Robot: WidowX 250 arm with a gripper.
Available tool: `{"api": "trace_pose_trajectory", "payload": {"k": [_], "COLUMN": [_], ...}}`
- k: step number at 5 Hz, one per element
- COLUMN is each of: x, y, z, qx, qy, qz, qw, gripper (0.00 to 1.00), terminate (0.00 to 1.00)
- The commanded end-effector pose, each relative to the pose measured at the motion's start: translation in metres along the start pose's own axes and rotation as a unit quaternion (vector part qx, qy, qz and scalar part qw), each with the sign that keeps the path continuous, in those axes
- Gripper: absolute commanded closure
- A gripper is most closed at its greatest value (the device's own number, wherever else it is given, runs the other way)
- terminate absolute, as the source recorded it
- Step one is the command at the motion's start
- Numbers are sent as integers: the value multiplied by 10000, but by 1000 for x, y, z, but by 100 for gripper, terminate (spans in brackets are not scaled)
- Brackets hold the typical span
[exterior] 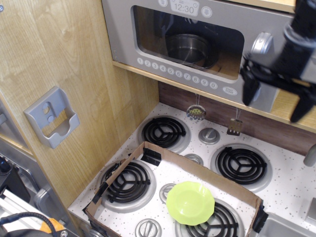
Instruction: Open microwave
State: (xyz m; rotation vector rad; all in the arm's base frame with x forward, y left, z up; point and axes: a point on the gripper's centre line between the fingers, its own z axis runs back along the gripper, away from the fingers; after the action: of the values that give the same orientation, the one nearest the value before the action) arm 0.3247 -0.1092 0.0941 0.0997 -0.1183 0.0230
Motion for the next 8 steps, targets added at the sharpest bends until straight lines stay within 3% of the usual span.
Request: {"api": "trace_pose_trajectory", "payload": {"k": [1,2,4,6,7,8], "x": [26,35,47,51,49,39], "y": [40,47,41,45,45,42], "z": [15,13,21,21,18,16], "qx": [190,205,-121,-210,-232,-248], "qy": [-247,-232,-906,-1330,-1343,-1217], "qz": [-325,-440,-277,-245,-111,44], "qw": [9990,9986,9954,9906,9906,9923], "gripper": [0,0,0,0,100,100], "terminate": [0,0,0,0,0,0]}}
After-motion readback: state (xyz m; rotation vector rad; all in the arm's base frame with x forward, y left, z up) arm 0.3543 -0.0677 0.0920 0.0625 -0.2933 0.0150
